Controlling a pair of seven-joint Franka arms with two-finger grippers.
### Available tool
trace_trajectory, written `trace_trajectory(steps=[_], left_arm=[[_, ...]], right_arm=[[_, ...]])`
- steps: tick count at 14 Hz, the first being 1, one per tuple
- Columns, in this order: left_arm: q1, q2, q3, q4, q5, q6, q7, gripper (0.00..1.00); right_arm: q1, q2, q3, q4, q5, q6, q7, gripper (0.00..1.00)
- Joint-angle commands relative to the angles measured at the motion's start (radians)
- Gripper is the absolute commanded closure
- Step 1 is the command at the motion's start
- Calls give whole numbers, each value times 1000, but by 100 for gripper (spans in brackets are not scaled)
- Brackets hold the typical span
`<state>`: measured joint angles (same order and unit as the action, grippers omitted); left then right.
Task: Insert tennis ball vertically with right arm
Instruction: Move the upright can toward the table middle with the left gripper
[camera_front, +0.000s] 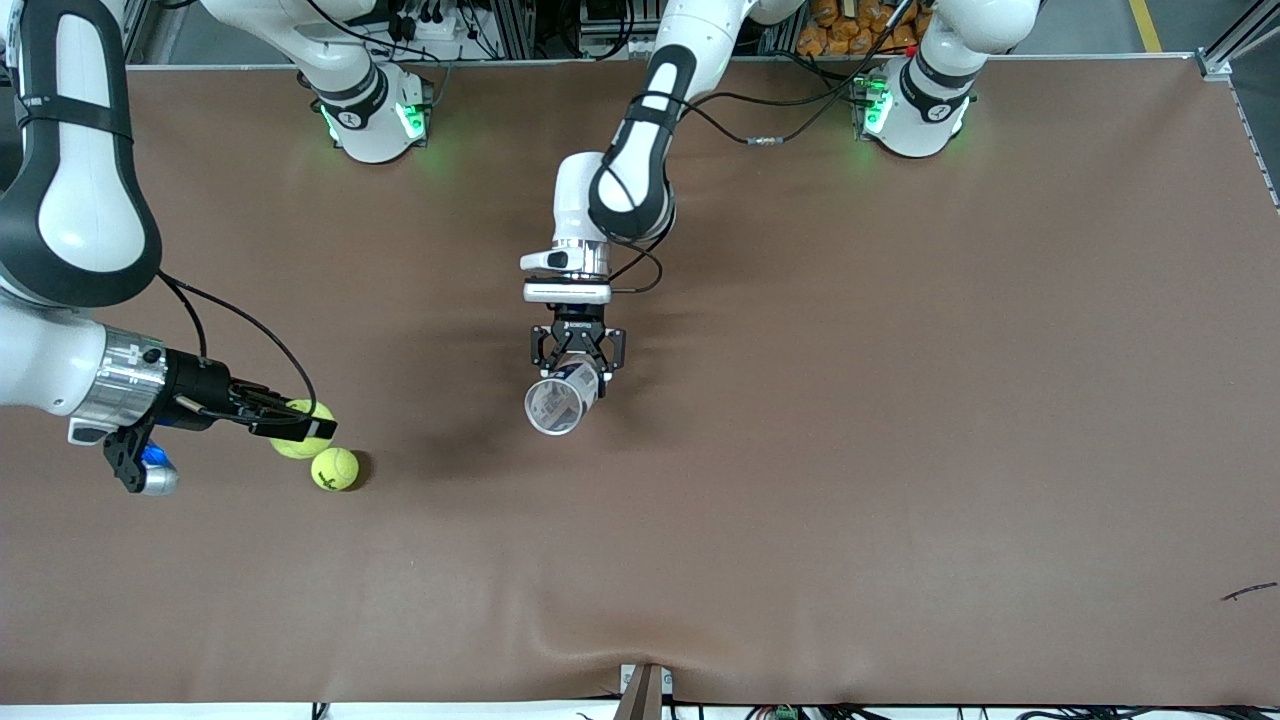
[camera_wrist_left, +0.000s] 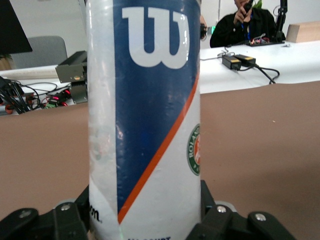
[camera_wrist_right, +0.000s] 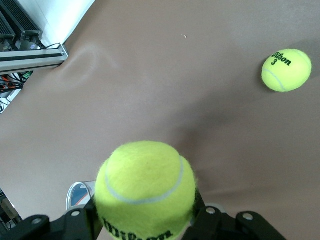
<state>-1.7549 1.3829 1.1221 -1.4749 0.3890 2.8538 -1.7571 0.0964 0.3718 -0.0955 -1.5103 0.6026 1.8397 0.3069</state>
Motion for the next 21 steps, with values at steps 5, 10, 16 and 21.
trace_trajectory(steps=[5,10,16,21], left_arm=[[-12,27,22,34,225,-66,-292,21],[-12,30,7,45,280,-106,-358,20],[0,33,-48,44,572,-148,-617,19],[0,33,-68,68,640,-209,-725,19]], right_arm=[[6,-19,2,-16,14,43,14,100],[8,-19,2,-14,14,43,15,100],[8,-19,2,-16,14,44,14,100],[8,-19,2,-16,14,44,14,100]])
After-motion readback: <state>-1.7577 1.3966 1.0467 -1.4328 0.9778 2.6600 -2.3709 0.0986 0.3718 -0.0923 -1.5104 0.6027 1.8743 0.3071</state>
